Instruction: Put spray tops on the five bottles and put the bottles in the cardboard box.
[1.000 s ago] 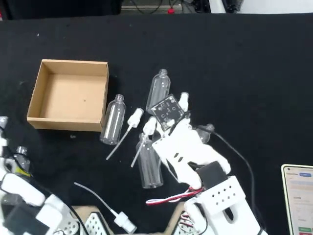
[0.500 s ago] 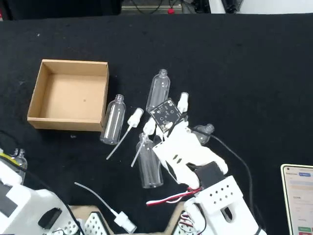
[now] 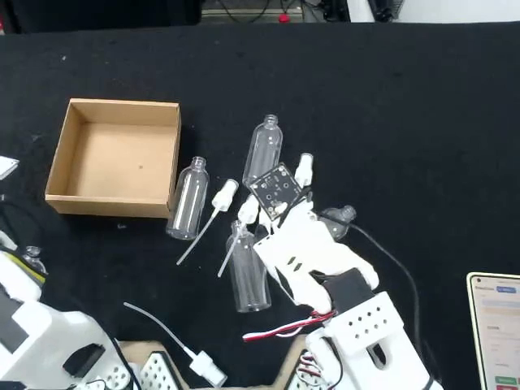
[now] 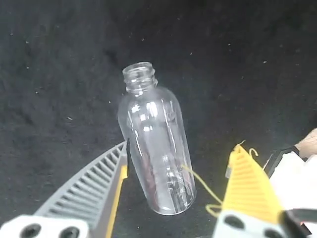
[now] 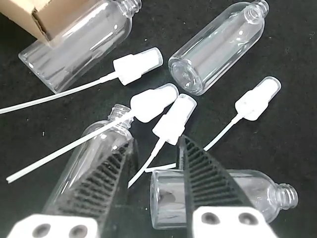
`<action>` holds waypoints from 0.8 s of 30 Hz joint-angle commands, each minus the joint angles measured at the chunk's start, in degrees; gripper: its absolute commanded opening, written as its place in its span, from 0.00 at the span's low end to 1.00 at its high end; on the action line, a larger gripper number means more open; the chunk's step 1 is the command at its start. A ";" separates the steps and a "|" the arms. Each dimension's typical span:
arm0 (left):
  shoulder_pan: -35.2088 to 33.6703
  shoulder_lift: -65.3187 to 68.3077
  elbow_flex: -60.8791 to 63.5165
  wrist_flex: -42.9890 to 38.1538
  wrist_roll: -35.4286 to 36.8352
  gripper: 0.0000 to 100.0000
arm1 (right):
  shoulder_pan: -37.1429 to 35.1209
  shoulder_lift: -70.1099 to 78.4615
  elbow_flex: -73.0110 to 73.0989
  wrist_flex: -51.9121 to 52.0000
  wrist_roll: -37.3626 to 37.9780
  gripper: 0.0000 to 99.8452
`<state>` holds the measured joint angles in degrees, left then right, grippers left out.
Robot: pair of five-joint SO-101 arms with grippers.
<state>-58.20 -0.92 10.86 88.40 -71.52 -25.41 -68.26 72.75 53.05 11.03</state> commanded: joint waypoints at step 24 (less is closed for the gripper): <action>-1.98 7.38 -0.04 -8.79 -2.64 0.37 | -0.70 -1.10 0.40 -1.14 -0.35 0.14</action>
<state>-58.99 6.37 11.30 80.04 -73.45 -25.41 -68.26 72.84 53.05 11.03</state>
